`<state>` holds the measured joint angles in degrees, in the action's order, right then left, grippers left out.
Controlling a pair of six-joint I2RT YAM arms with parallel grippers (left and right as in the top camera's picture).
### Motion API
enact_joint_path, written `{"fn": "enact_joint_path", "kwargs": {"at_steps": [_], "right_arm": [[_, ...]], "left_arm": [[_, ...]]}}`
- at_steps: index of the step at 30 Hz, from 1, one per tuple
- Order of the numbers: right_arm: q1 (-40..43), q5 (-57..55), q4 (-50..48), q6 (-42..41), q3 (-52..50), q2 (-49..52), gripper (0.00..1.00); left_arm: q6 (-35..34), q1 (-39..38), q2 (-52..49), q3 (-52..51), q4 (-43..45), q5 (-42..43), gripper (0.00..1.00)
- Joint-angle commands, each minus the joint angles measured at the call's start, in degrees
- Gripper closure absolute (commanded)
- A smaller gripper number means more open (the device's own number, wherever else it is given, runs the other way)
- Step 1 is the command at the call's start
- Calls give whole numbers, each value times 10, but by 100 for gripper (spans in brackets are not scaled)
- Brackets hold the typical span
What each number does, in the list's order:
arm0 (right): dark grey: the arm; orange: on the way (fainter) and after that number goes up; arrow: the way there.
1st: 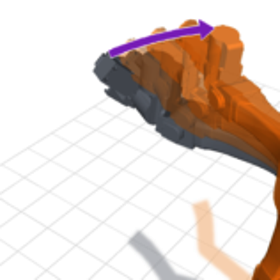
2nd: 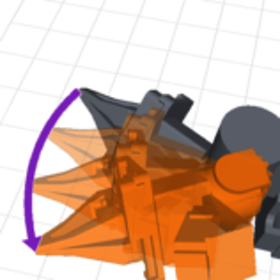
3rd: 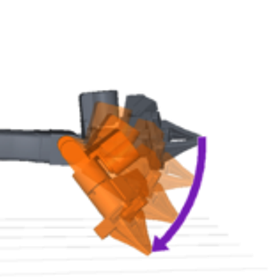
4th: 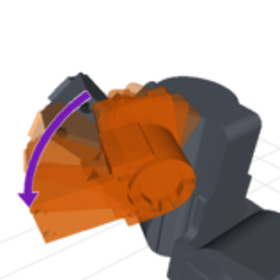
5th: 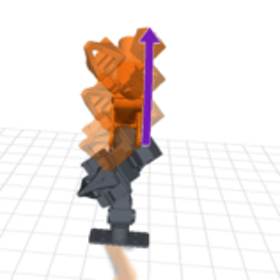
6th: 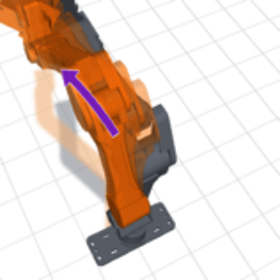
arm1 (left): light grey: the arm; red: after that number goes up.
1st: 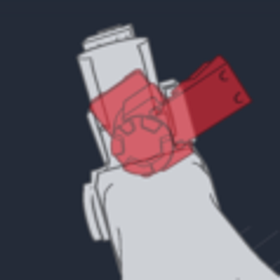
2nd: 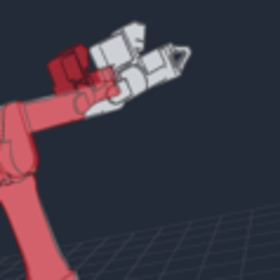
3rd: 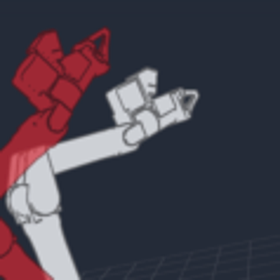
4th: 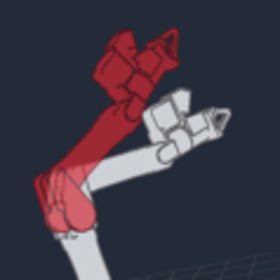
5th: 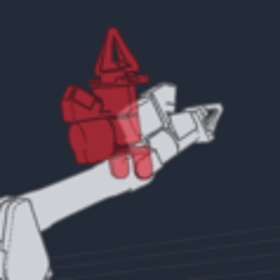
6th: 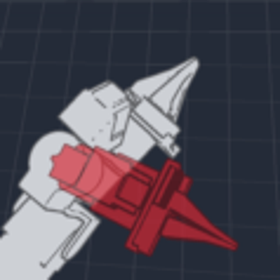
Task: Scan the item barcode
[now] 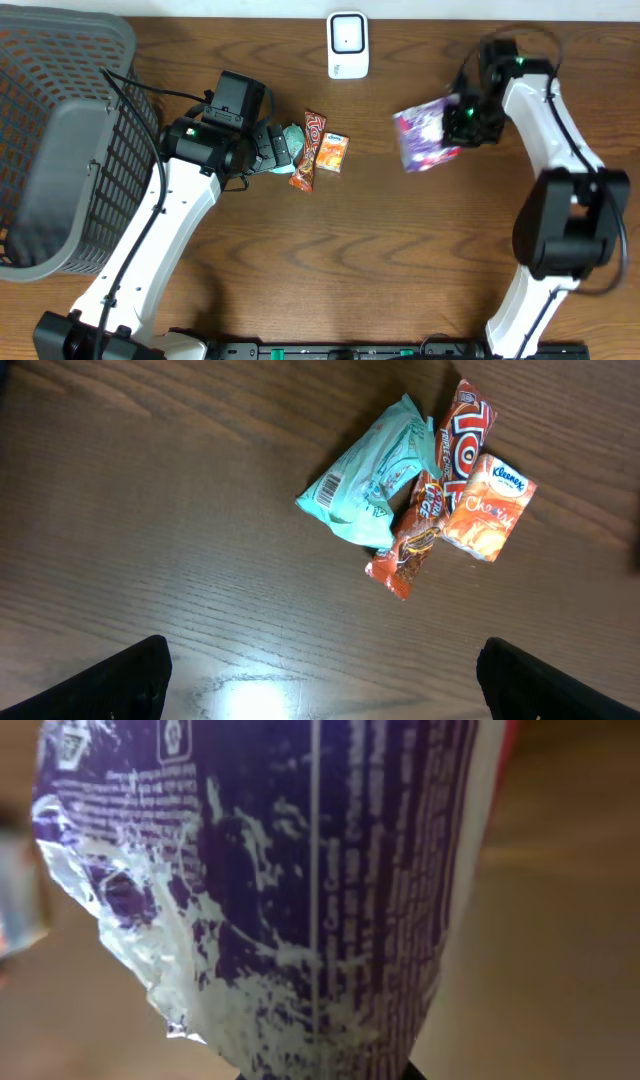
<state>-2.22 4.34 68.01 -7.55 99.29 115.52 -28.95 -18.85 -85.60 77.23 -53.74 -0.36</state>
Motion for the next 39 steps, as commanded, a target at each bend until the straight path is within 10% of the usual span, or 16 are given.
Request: {"fn": "enact_joint_path", "kwargs": {"at_steps": [1, 6, 15, 19, 23, 31, 39], "right_arm": [[-58, -363, 34, -185, 22, -54, 99], [-132, -523, 64, -264, -8, -28, 98], [-212, -336, 7, -252, -49, 35, 87], [-243, -218, -8, -203, -3, 30, 18], [-231, -152, 54, -150, 119, 30, 1], [-80, 15, 104, 2, 186, 37, 1], [11, 355, -51, 110, -44, 75, 6]], "left_arm": [[-7, 2, -2, -2, -2, -5, 2], [-7, 2, -2, -2, -2, -5, 2], [-7, 2, -2, -2, -2, -5, 2], [-7, 2, -2, -2, -2, -5, 2], [-7, 2, -2, -2, -2, -5, 2], [-7, 2, -2, -2, -2, -5, 2], [-7, 2, -2, -2, -2, -5, 2]]}}
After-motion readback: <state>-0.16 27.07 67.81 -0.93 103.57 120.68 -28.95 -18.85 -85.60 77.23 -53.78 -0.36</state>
